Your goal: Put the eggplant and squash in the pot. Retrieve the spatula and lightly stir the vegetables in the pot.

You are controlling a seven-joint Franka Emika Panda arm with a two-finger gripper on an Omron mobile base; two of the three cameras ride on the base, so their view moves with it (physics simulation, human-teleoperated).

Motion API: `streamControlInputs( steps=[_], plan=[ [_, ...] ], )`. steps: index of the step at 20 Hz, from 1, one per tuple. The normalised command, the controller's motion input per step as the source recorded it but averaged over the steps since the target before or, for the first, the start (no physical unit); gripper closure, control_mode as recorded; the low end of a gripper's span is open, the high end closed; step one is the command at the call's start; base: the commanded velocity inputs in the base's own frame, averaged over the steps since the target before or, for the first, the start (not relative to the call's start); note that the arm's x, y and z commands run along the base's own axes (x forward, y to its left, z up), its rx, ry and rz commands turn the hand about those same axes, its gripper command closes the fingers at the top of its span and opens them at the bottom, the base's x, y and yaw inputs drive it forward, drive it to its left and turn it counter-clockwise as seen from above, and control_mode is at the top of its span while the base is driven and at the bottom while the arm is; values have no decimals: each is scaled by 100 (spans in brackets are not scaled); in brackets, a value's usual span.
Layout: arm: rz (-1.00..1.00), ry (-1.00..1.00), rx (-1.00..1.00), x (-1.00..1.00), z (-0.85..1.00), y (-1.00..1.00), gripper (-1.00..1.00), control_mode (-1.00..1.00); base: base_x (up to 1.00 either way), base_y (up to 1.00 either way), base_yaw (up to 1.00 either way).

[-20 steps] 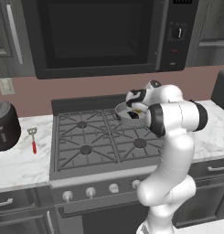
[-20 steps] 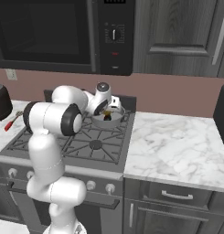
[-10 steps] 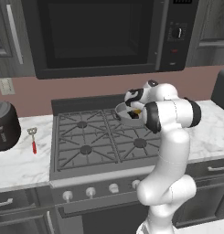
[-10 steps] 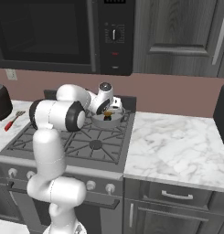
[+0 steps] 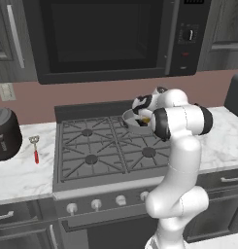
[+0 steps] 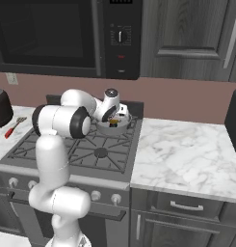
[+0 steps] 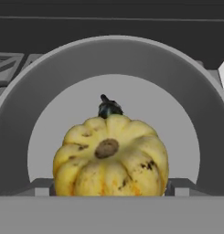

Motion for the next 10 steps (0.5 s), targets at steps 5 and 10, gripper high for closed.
streamControlInputs(
  steps=[5, 10],
  plan=[
    [0, 0, 0, 19, 0, 5, -100, -100, 0, 0, 0],
    [0, 0, 0, 14, 0, 1, -100, -100, 0, 0, 0]
  ],
)
